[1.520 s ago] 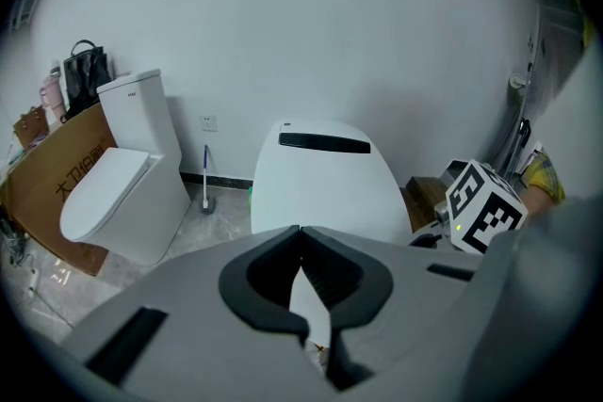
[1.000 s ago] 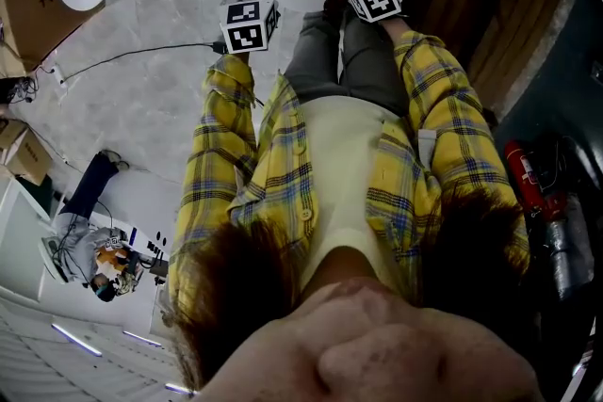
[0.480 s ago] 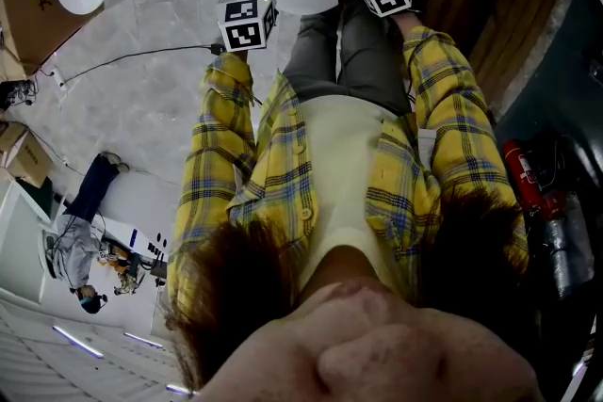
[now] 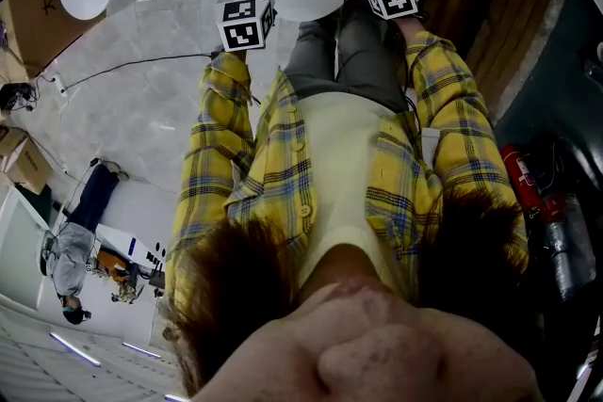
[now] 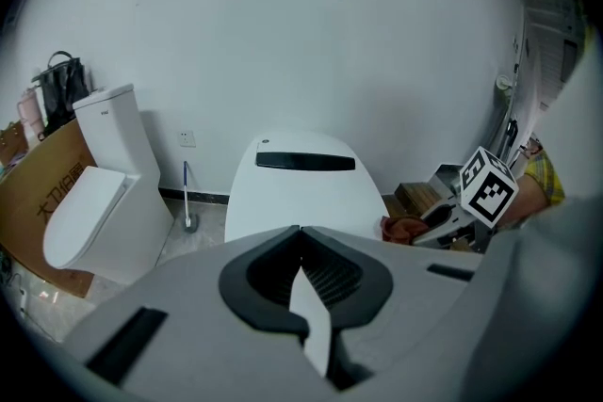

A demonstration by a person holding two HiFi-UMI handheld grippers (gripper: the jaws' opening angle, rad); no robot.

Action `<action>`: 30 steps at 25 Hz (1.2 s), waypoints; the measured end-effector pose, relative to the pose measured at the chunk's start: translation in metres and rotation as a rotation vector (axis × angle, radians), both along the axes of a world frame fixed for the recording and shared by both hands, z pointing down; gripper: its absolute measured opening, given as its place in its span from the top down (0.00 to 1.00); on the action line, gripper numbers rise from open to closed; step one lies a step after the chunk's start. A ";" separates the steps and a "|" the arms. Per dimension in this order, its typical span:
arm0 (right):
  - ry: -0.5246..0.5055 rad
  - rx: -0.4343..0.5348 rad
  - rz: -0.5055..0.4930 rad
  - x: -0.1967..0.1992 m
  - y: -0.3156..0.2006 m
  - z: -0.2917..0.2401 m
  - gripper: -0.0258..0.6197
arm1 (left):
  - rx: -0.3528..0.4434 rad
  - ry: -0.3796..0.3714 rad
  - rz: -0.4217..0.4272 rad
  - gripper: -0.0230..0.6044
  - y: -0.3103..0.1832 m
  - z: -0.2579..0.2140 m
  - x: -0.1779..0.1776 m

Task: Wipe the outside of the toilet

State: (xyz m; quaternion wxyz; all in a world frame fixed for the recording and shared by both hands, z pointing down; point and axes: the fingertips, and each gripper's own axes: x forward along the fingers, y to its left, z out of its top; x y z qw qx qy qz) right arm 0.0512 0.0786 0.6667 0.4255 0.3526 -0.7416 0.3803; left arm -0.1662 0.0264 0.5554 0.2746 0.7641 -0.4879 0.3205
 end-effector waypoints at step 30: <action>-0.189 0.275 0.125 0.002 -0.023 -0.183 0.77 | 0.139 0.121 -0.030 0.95 0.002 -0.101 0.022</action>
